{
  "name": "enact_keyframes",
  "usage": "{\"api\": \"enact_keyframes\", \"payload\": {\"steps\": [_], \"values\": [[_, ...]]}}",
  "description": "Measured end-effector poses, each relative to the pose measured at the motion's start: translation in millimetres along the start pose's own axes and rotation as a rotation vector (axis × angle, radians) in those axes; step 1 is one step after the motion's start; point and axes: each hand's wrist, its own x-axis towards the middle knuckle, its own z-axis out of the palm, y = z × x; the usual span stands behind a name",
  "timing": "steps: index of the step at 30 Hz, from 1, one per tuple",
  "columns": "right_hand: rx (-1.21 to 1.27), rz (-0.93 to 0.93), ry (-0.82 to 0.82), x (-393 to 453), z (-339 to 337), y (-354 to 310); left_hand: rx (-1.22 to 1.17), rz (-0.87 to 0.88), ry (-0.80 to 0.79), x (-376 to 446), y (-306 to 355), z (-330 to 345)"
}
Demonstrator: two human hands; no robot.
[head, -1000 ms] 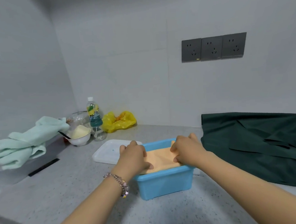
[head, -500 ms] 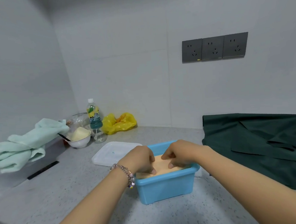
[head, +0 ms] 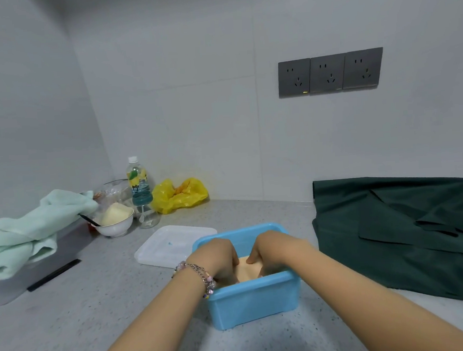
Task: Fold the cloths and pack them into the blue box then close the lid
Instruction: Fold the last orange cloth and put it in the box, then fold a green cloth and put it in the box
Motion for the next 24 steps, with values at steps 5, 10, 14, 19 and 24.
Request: {"api": "enact_keyframes", "payload": {"steps": [5, 10, 14, 19, 24], "values": [[0.041, -0.015, 0.012, -4, -1, 2, -0.002, 0.002, -0.019, -2, 1, -1], [0.227, -0.024, 0.137, -19, -3, 11, -0.125, -0.012, 0.053, -13, -4, -8], [0.311, -0.04, 0.251, -30, 0, 15, -0.203, -0.009, 0.188, -24, -3, -11], [0.426, -0.032, 0.414, -47, 6, 14, -0.286, 0.056, 0.313, -42, 15, -14], [0.516, -0.043, 0.525, -75, 13, 27, -0.358, 0.132, 0.406, -53, 47, -16]]}}
